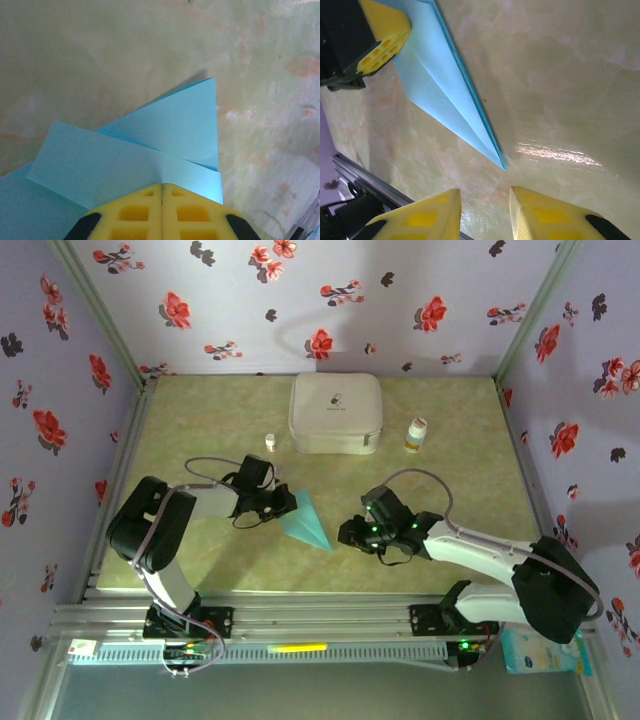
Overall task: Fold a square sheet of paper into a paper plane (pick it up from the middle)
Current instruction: Fourth fold the wing at the center of the table, then turn over the paper at the center of the table.
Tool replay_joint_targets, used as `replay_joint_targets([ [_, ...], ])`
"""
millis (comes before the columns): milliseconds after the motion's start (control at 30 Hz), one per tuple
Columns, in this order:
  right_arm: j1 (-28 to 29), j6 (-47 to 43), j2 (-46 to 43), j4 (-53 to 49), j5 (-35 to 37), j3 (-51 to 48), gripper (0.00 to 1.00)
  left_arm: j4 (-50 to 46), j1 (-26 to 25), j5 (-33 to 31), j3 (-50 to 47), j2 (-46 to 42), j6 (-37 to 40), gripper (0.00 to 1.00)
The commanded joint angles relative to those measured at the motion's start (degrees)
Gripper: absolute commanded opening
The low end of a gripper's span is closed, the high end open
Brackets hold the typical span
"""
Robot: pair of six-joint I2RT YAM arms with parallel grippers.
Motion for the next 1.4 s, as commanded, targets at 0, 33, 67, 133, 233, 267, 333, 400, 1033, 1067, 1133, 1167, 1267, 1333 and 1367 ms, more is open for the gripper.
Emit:
replay_joint_targets([
  [0,0.4,3.5,2.7,0.9,-2.1,1.3,0.33,-3.3,0.4,-0.4,-1.1,-0.6,-2.0,0.07],
  [33,0.5,3.6,3.7,1.7,-2.8,1.4,0.33,-3.3,0.3,-0.5,-1.0,-0.7,-2.3,0.07],
  [67,0.6,4.0,4.9,2.9,-3.2,1.3,0.33,-3.4,0.4,-0.5,-0.8,-0.7,-2.3,0.07],
  [133,0.8,5.0,6.9,5.2,-3.9,1.2,0.32,-4.0,0.4,-0.4,-0.3,-0.4,-2.3,0.07],
  [233,1.1,5.8,9.8,8.6,-5.3,1.4,0.32,-4.6,0.4,-0.4,0.0,-0.2,-2.1,0.06],
  [267,1.2,6.0,10.5,9.5,-5.4,1.4,0.32,-4.6,0.4,-0.4,-0.1,-0.2,-2.1,0.06],
  [333,1.3,6.8,11.8,10.9,-5.4,1.2,0.32,-4.3,0.5,-0.4,-0.4,-0.2,-2.3,0.06],
  [400,1.3,7.0,12.6,11.4,-5.2,1.0,0.31,-4.2,0.6,-0.4,-0.5,0.0,-2.4,0.06],
  [1033,1.6,5.9,15.0,12.3,-7.1,-0.8,0.29,-2.1,1.2,0.2,-2.0,0.3,-3.0,0.06],
  [1067,1.6,5.9,15.1,12.6,-7.1,-0.8,0.29,-2.0,1.2,0.3,-1.9,0.3,-3.1,0.06],
  [1133,1.6,6.0,15.5,13.6,-7.5,-0.8,0.29,-1.9,1.2,0.5,-2.0,0.4,-3.2,0.06],
  [1167,1.6,6.1,15.8,13.8,-7.6,-0.7,0.29,-1.8,1.1,0.6,-1.9,0.4,-3.2,0.06],
  [1267,1.5,6.6,16.1,15.5,-7.4,-0.8,0.29,-1.6,1.2,0.6,-2.0,0.4,-3.4,0.06],
  [1333,1.6,6.8,15.8,15.6,-6.5,-0.8,0.28,-1.5,1.2,0.6,-2.2,0.4,-3.4,0.06],
  [1367,1.6,6.8,15.7,15.6,-6.3,-0.8,0.28,-1.4,1.2,0.6,-2.2,0.4,-3.4,0.06],
])
